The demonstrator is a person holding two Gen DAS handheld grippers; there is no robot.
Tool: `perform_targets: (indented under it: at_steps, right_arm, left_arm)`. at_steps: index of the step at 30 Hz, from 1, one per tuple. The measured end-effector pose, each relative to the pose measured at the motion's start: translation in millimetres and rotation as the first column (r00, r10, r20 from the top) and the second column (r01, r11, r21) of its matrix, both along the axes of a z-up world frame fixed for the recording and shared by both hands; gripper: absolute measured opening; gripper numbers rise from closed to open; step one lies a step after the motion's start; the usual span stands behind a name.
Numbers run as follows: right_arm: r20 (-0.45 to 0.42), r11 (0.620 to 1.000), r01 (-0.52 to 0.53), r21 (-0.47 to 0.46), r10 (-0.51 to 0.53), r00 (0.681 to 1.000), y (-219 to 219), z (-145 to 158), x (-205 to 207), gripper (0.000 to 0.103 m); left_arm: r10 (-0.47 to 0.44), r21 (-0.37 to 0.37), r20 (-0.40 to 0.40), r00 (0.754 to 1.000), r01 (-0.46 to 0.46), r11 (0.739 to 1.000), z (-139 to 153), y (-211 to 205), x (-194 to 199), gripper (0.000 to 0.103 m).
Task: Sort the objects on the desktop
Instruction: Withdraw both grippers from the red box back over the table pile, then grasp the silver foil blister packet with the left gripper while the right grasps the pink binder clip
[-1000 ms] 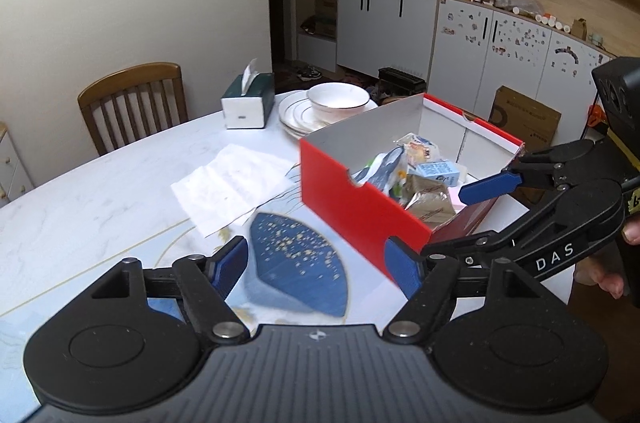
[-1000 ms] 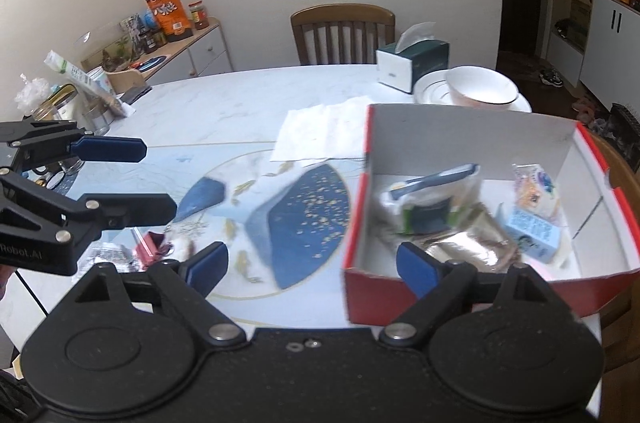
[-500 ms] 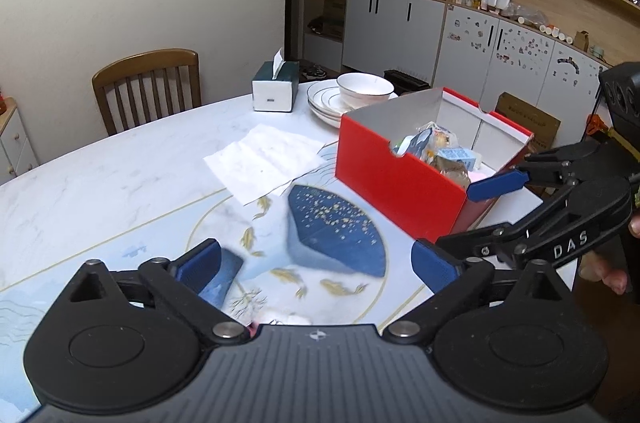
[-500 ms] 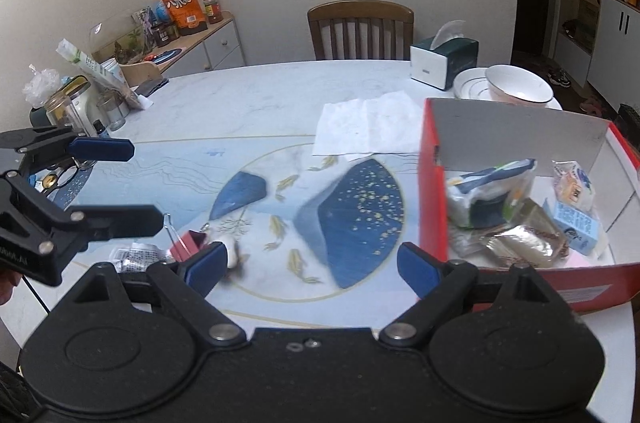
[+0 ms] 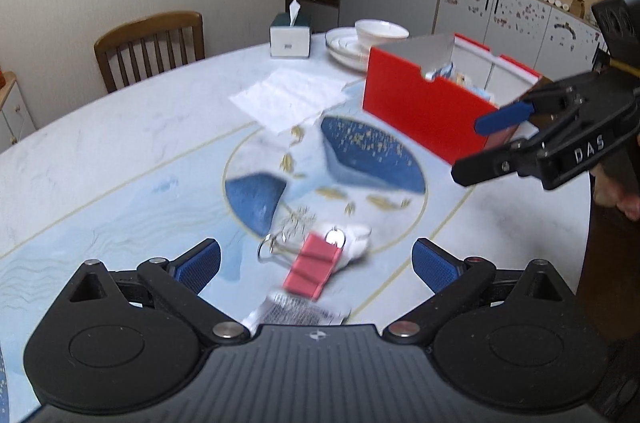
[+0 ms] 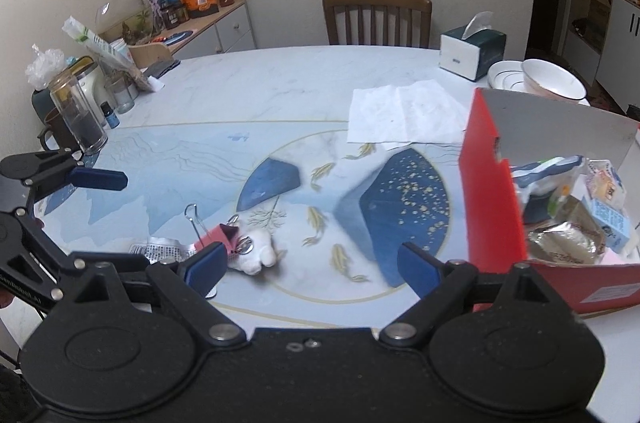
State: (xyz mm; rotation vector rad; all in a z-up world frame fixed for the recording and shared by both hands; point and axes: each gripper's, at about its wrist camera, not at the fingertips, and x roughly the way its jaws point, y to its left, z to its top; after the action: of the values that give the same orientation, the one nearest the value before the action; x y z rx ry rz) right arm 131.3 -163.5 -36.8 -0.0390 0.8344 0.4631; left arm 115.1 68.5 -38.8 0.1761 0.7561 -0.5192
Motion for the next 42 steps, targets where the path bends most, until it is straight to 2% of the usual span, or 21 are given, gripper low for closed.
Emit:
perform_targets:
  at_steps: [10, 21, 28, 34, 36, 42]
  right_arm:
    - [-0.046, 0.998, -0.048, -0.036, 0.047, 0.998, 34.3, -19.0, 7.0, 0.092]
    - [-0.066, 0.988, -0.134, -0.082, 0.128, 0.989, 69.7, -30.1, 19.3, 0.091]
    - [-0.069, 0.981, -0.172, -0.094, 0.166, 0.984, 93.1, -33.0, 27.8, 0.089]
    - [-0.065, 0.973, -0.19, -0.129, 0.183, 0.981, 117.1, -40.9, 28.9, 0.085]
    - [-0.065, 0.969, -0.195, -0.151, 0.187, 0.98, 125.1, -45.4, 29.3, 0.076]
    - [-0.082, 0.958, -0.193, -0.211, 0.18, 0.98, 140.3, -59.4, 28.6, 0.066]
  left_arm:
    - [-0.066, 0.045, -0.04, 0.997, 0.067, 0.997, -28.9, 12.3, 0.0, 0.102]
    - [-0.121, 0.131, -0.016, 0.993, 0.122, 0.984, -51.4, 8.6, 0.0, 0.102]
    - [-0.115, 0.139, -0.011, 0.993, 0.115, 0.984, -58.2, 8.9, 1.9, 0.102]
    - [-0.104, 0.136, -0.008, 0.995, 0.104, 0.985, -63.1, 10.8, 1.7, 0.101]
    - [-0.105, 0.133, -0.011, 0.994, 0.105, 0.986, -65.0, 11.4, 1.6, 0.099]
    - [-0.101, 0.126, -0.01, 0.995, 0.101, 0.987, -67.8, 11.3, 1.4, 0.091]
